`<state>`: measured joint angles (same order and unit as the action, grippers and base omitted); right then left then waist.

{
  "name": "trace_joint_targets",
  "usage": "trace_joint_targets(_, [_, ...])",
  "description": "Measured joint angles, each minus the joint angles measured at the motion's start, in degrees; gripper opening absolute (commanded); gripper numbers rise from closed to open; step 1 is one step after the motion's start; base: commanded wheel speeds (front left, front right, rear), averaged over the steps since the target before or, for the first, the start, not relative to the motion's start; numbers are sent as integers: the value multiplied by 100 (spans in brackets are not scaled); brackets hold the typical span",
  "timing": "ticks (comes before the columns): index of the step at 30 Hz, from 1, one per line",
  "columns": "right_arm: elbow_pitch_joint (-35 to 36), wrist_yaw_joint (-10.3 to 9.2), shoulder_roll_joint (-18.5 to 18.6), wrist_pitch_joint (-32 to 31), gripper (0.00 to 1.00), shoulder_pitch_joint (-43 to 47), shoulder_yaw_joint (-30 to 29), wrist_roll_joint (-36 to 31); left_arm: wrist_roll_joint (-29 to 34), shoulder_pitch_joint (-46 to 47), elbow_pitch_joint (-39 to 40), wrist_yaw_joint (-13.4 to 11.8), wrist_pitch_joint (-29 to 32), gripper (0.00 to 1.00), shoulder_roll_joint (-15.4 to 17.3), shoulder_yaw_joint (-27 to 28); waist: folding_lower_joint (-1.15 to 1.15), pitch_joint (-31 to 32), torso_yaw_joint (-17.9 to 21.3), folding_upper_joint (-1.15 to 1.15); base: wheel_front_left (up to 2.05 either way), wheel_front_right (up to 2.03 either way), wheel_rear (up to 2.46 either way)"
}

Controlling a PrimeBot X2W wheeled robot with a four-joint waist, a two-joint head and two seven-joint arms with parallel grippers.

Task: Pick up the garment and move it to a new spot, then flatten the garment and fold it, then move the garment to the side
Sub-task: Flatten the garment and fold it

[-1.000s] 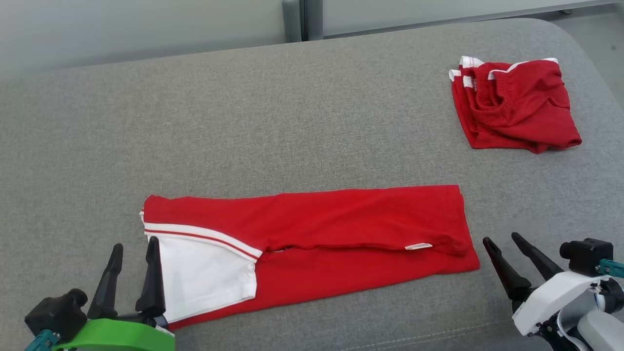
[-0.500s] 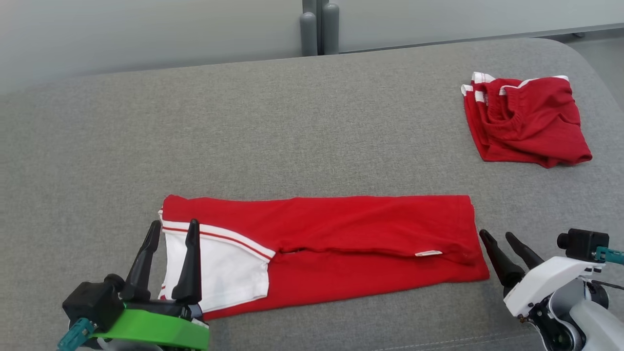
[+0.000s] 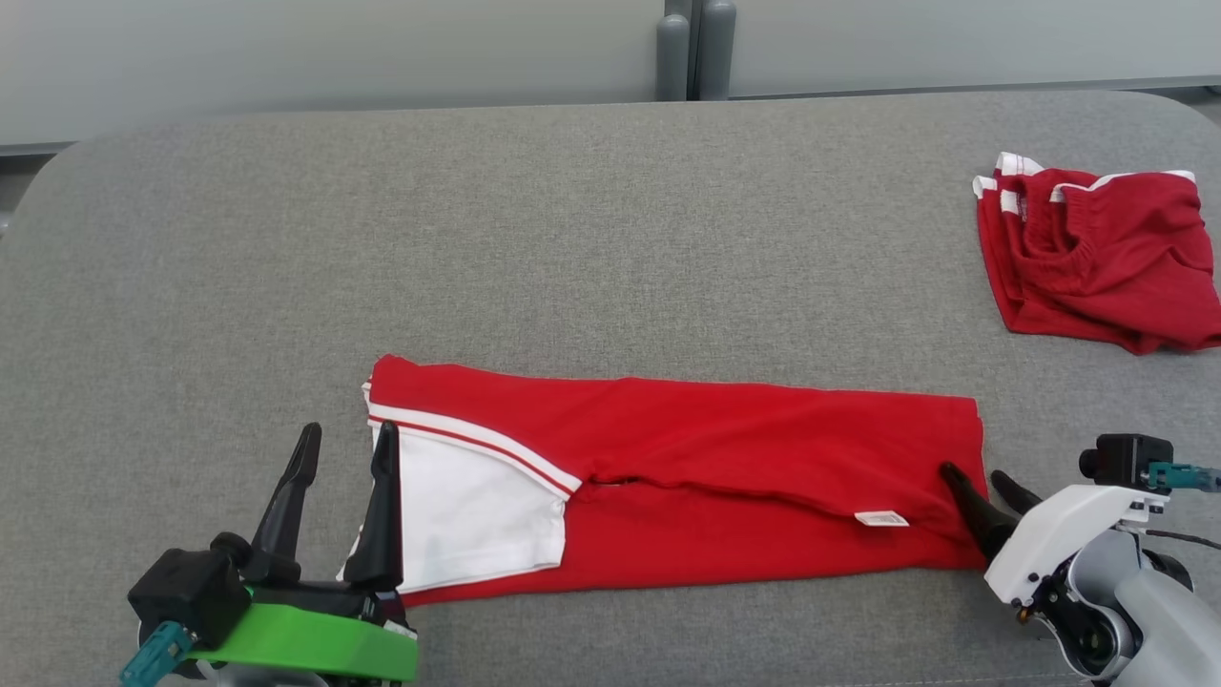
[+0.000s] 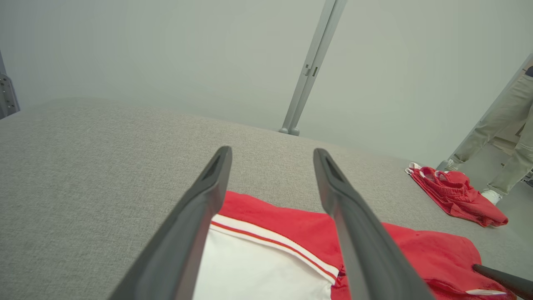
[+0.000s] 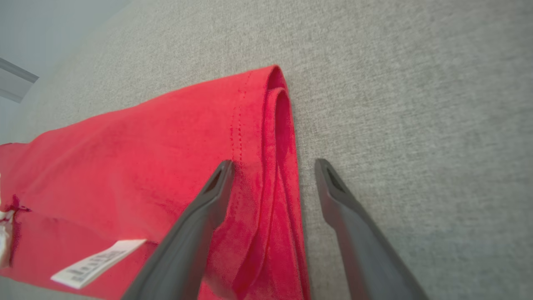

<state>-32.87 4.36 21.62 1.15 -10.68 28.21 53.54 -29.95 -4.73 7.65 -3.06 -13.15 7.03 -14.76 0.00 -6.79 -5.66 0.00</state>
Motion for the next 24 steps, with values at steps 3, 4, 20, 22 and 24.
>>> trace_joint_targets(3, [-40, 9, -44, -120, 100, -121, 49, 18, 0, -2, 16, -32, 0, 100, 0, 24, 0, -26, -27, 0, 0, 0, 0])
trace_joint_targets(4, [-56, 10, -69, -155, 100, -151, 52, 65, 0, -3, 23, -48, 0, 100, 0, 25, 0, -32, -30, 0, 0, 0, 0])
trace_joint_targets(20, [-157, 174, -183, -312, 0, -360, -13, 363, 0, -19, 118, -108, 0, 100, 1, 156, 0, -121, 74, 0, 0, 0, 0])
trace_joint_targets(22, [-155, 215, -169, -312, 0, -449, -38, 390, 0, -29, 146, -116, 0, 100, 4, 196, 0, -127, 111, 0, 0, 0, 0])
trace_joint_targets(24, [-153, 218, -107, -312, 0, -533, -67, 404, 0, -30, 162, -118, 0, 100, 4, 204, 0, -131, 156, 0, 0, 0, 0])
